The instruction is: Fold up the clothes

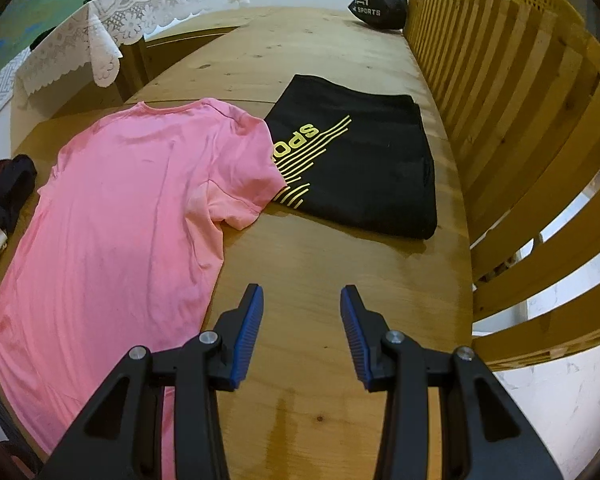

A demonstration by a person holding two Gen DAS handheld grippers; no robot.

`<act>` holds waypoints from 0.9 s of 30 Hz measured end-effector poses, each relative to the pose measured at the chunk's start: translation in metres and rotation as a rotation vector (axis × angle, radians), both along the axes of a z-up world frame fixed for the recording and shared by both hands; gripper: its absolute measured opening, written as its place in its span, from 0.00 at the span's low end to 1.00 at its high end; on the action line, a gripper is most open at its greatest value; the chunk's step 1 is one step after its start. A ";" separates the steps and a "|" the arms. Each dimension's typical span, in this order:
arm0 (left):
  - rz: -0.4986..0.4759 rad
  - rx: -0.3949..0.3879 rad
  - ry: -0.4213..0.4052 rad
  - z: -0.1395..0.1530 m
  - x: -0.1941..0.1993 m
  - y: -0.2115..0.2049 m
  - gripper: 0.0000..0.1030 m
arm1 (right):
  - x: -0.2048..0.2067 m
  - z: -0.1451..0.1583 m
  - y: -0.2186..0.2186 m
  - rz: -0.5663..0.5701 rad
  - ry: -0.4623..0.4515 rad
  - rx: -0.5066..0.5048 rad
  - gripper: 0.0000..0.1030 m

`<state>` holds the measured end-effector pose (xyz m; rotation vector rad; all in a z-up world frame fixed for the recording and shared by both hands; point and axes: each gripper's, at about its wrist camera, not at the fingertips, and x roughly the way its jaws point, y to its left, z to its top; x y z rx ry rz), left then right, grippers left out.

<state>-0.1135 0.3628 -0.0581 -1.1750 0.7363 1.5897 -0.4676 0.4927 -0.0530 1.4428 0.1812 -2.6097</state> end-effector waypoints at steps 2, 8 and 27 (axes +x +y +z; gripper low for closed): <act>-0.013 -0.031 0.033 -0.004 0.004 0.005 0.46 | -0.001 0.001 -0.001 0.007 0.006 -0.008 0.39; -0.016 0.003 0.020 -0.002 0.000 -0.003 0.30 | -0.013 0.000 0.009 -0.012 0.012 -0.074 0.39; 0.205 0.345 -0.226 0.041 -0.064 -0.101 0.06 | -0.133 -0.052 -0.033 -0.039 -0.065 -0.022 0.42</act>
